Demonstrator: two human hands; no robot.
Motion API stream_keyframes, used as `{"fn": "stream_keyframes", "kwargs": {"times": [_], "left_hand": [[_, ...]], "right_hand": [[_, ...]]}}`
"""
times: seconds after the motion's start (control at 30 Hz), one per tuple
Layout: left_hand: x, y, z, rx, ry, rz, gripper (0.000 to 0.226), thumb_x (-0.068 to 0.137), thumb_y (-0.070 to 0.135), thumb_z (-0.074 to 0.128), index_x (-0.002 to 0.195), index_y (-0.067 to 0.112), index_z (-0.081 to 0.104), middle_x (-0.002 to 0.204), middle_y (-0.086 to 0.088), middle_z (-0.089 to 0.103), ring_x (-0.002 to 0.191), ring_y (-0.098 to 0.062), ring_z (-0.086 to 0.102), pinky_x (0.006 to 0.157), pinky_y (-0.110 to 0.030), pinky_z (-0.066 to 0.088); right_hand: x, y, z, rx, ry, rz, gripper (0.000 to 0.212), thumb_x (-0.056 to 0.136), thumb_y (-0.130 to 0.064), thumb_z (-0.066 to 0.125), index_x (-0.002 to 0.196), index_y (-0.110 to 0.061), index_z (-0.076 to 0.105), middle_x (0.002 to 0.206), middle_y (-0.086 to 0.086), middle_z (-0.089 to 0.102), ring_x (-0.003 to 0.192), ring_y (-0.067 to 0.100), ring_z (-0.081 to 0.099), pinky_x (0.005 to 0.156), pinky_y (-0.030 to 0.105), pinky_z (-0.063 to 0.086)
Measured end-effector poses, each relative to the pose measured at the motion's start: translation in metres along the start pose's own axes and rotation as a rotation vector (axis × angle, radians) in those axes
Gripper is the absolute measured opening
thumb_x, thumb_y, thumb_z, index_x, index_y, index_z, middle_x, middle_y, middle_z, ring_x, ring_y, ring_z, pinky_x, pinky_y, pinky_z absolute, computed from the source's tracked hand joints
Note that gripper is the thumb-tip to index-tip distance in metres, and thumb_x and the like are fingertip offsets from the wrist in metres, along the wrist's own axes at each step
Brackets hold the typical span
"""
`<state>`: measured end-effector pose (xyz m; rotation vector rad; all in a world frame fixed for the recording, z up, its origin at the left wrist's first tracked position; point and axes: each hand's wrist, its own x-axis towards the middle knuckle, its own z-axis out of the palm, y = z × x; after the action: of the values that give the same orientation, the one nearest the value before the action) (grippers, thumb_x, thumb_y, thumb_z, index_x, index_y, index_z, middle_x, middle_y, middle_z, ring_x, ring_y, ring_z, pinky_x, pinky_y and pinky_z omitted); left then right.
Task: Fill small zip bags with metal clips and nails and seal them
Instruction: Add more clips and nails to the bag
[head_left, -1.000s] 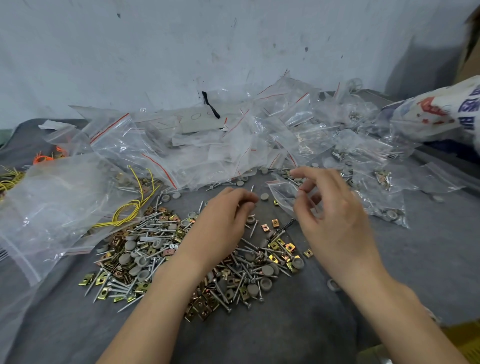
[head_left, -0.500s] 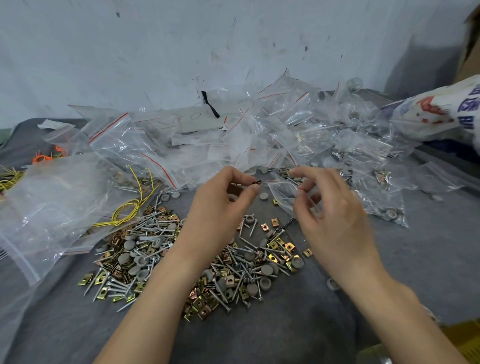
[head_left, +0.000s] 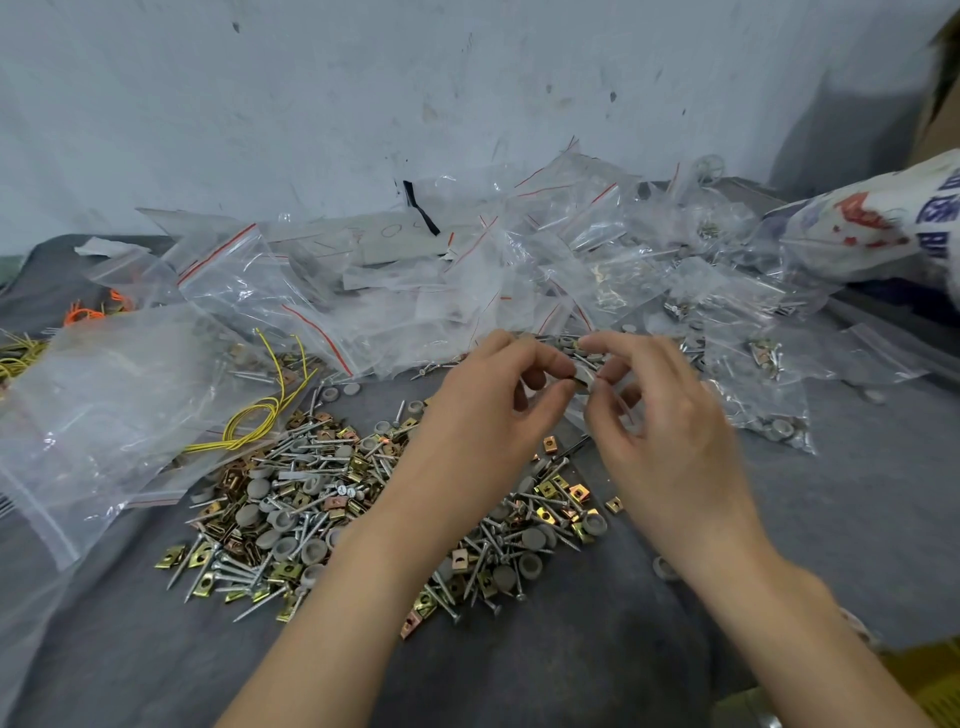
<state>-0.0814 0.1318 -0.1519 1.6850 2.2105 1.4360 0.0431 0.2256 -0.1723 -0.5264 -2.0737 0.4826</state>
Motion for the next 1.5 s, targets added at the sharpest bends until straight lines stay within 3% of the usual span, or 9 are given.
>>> {"fn": "stream_keyframes", "kwargs": {"times": [0.23, 0.37, 0.5, 0.6, 0.77, 0.97, 1.23, 1.5], "left_hand": [[-0.001, -0.007, 0.0, 0.053, 0.018, 0.02, 0.012, 0.095, 0.037, 0.059, 0.107, 0.036, 0.063, 0.088, 0.016, 0.055, 0.078, -0.004, 0.057, 0.066, -0.011, 0.04], [-0.002, -0.017, -0.007, 0.013, 0.061, -0.055, 0.011, 0.097, 0.038, 0.056, 0.107, 0.039, 0.062, 0.086, 0.017, 0.059, 0.08, -0.002, 0.058, 0.067, -0.012, 0.042], [-0.006, -0.033, -0.008, 0.221, -0.177, -0.168, 0.018, 0.1, 0.036, 0.051, 0.114, 0.034, 0.062, 0.1, 0.019, 0.063, 0.088, 0.004, 0.059, 0.077, -0.018, 0.05], [-0.012, -0.038, 0.0, 0.43, -0.353, -0.145, 0.026, 0.102, 0.034, 0.047, 0.122, 0.028, 0.063, 0.114, 0.011, 0.06, 0.105, -0.008, 0.058, 0.091, -0.028, 0.048], [-0.013, -0.04, 0.012, 0.595, -0.395, -0.064, 0.031, 0.102, 0.038, 0.045, 0.129, 0.031, 0.059, 0.117, 0.003, 0.055, 0.112, -0.018, 0.051, 0.09, -0.031, 0.04], [-0.012, -0.043, 0.016, 0.632, -0.36, -0.04, 0.028, 0.101, 0.043, 0.045, 0.123, 0.031, 0.058, 0.113, 0.003, 0.055, 0.11, -0.018, 0.052, 0.088, -0.032, 0.041], [-0.014, -0.044, 0.021, 0.737, -0.243, 0.055, 0.03, 0.102, 0.04, 0.033, 0.106, 0.025, 0.059, 0.099, 0.005, 0.057, 0.094, -0.016, 0.056, 0.07, -0.027, 0.03], [-0.014, -0.048, 0.022, 0.745, -0.2, 0.083, 0.027, 0.103, 0.038, 0.038, 0.106, 0.025, 0.061, 0.099, 0.005, 0.06, 0.094, -0.016, 0.058, 0.07, -0.026, 0.03]], "right_hand": [[0.001, 0.002, 0.0, 0.009, 0.006, 0.015, 0.032, 0.092, -0.016, 0.056, 0.121, -0.027, 0.058, 0.096, -0.018, 0.047, 0.08, 0.001, 0.049, 0.08, 0.052, 0.051], [0.001, 0.002, -0.001, 0.004, 0.001, 0.019, 0.032, 0.093, -0.017, 0.055, 0.122, -0.03, 0.058, 0.096, -0.019, 0.047, 0.08, 0.003, 0.051, 0.08, 0.051, 0.051], [0.001, 0.001, -0.002, 0.002, -0.02, 0.021, 0.031, 0.093, -0.021, 0.052, 0.122, -0.031, 0.056, 0.094, -0.026, 0.044, 0.083, -0.001, 0.054, 0.082, 0.051, 0.051], [0.001, 0.001, -0.002, -0.001, -0.016, 0.027, 0.031, 0.093, -0.02, 0.053, 0.122, -0.031, 0.056, 0.095, -0.026, 0.043, 0.086, -0.003, 0.053, 0.083, 0.051, 0.051], [0.001, 0.001, -0.002, -0.003, -0.016, 0.033, 0.031, 0.093, -0.021, 0.052, 0.122, -0.03, 0.057, 0.095, -0.026, 0.044, 0.089, -0.004, 0.053, 0.085, 0.051, 0.05], [0.001, 0.002, -0.002, -0.009, -0.021, 0.035, 0.03, 0.094, -0.02, 0.053, 0.122, -0.032, 0.056, 0.096, -0.027, 0.045, 0.088, -0.003, 0.053, 0.085, 0.051, 0.05], [0.001, 0.001, -0.001, -0.013, -0.026, 0.034, 0.03, 0.095, -0.021, 0.052, 0.122, -0.032, 0.056, 0.095, -0.023, 0.044, 0.089, -0.002, 0.053, 0.085, 0.052, 0.05], [0.001, 0.001, -0.002, -0.02, -0.029, 0.03, 0.031, 0.094, -0.02, 0.054, 0.123, -0.03, 0.057, 0.095, -0.023, 0.043, 0.086, 0.001, 0.053, 0.083, 0.052, 0.05]]}}
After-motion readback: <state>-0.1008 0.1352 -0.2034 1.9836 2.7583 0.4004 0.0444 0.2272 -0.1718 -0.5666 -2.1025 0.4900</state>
